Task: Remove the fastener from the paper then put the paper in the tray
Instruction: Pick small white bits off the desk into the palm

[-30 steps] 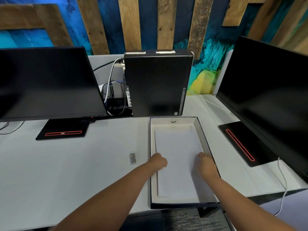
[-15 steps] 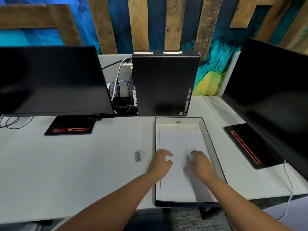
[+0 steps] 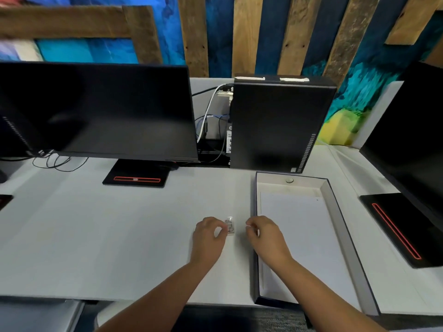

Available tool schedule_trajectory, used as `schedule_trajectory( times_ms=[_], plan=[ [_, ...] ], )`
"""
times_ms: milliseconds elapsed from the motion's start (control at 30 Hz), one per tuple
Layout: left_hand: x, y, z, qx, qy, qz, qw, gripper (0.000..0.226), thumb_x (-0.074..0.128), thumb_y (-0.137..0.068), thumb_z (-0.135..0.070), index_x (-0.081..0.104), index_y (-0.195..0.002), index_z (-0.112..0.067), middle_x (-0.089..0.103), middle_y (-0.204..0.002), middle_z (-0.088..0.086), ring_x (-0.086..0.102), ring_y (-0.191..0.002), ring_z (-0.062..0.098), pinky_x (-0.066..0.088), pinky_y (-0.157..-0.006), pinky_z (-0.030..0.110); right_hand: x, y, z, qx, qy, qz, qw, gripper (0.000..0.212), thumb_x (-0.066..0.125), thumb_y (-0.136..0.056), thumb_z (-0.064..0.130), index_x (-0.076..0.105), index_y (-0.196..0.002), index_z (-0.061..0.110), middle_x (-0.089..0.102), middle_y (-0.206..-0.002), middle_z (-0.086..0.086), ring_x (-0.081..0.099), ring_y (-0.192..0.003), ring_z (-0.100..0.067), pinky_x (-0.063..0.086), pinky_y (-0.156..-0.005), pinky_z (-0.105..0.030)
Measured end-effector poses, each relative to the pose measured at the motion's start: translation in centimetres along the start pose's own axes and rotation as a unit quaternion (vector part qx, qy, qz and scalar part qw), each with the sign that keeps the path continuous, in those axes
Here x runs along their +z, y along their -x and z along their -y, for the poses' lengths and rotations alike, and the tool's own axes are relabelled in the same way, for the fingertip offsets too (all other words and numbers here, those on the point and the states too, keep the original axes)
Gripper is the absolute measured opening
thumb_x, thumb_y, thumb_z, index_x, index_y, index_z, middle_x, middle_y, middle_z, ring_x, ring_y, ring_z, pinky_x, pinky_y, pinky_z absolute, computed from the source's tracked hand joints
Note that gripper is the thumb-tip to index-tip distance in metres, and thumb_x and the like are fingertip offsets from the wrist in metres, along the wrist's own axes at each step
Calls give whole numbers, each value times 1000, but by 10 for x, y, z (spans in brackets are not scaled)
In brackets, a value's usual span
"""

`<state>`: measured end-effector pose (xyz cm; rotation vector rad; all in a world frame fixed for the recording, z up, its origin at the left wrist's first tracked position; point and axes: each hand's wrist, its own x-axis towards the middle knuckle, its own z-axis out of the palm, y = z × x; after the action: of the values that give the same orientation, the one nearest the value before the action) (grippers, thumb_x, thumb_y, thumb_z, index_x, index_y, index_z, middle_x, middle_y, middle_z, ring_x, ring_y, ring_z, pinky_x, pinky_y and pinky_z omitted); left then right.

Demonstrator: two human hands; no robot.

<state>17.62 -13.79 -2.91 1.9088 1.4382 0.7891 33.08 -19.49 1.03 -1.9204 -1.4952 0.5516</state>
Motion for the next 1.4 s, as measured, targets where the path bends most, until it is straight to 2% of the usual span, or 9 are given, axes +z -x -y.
schedule_trajectory(
  times_ms=[167,433,600,733,833,1067,1200,1333,1400],
  plan=[
    [-29,-11,38,-13,-6,-29,999,14,62,-86,-14,69,-83,-25,66,-97,-8,58,-96,13,47,-86,27,33,-8,24,-30,8,28,999,13,51,-92,18,63,-95,15,64,-94,1,56,-88,-15,41,-72,-22],
    [-91,-34,102,-34,-41,-66,996,13,63,-85,-10,70,-84,-21,67,-96,-8,55,-91,10,38,-81,20,84,-10,50,-1,25,87,996,30,52,-94,19,57,-123,12,61,-122,-2,54,-115,-15,39,-96,-19],
    [-117,-55,137,-46,-64,-39,996,17,61,-86,-12,70,-99,-19,66,-109,-4,57,-104,16,45,-92,29,108,-22,55,50,49,96,993,37,48,-94,15,49,-131,9,54,-134,-3,47,-125,-17,33,-101,-20],
    [-124,-66,156,-30,-63,-16,997,23,61,-87,-11,69,-109,-15,64,-119,1,56,-113,20,40,-97,29,126,-30,59,76,76,100,989,27,46,-90,6,55,-113,-6,60,-116,-18,54,-108,-31,42,-91,-35],
    [-124,-72,162,-24,-37,-2,999,26,61,-88,-12,66,-114,-13,61,-123,2,54,-117,20,40,-103,32,133,-39,58,87,81,84,989,20,48,-86,5,57,-103,-3,61,-105,-16,55,-98,-34,42,-84,-36],
    [-111,-85,160,-38,8,104,994,54,62,-89,-39,48,-137,-20,39,-146,-4,30,-140,16,30,-114,36,137,-63,49,123,98,79,984,38,50,-88,7,51,-126,5,53,-126,-10,51,-117,-27,36,-88,-24],
    [-106,-88,162,-75,36,144,986,68,55,-88,-52,31,-147,-27,23,-158,-7,8,-148,14,18,-119,39,143,-73,45,102,133,77,983,24,53,-85,7,57,-108,4,56,-109,-11,49,-104,-29,39,-79,-30],
    [-106,-90,170,-107,36,152,982,63,44,-93,-51,26,-149,-28,17,-160,-7,3,-149,14,10,-119,36,151,-80,47,36,165,51,984,4,49,-76,3,50,-80,3,49,-80,-7,43,-80,-27,38,-60,-32],
    [-105,-92,171,-109,34,159,981,59,39,-96,-49,25,-150,-27,15,-160,-7,3,-148,12,5,-119,35,154,-83,46,-4,187,59,981,7,47,-76,4,52,-81,7,44,-76,-3,39,-76,-24,31,-58,-27]
  ],
)
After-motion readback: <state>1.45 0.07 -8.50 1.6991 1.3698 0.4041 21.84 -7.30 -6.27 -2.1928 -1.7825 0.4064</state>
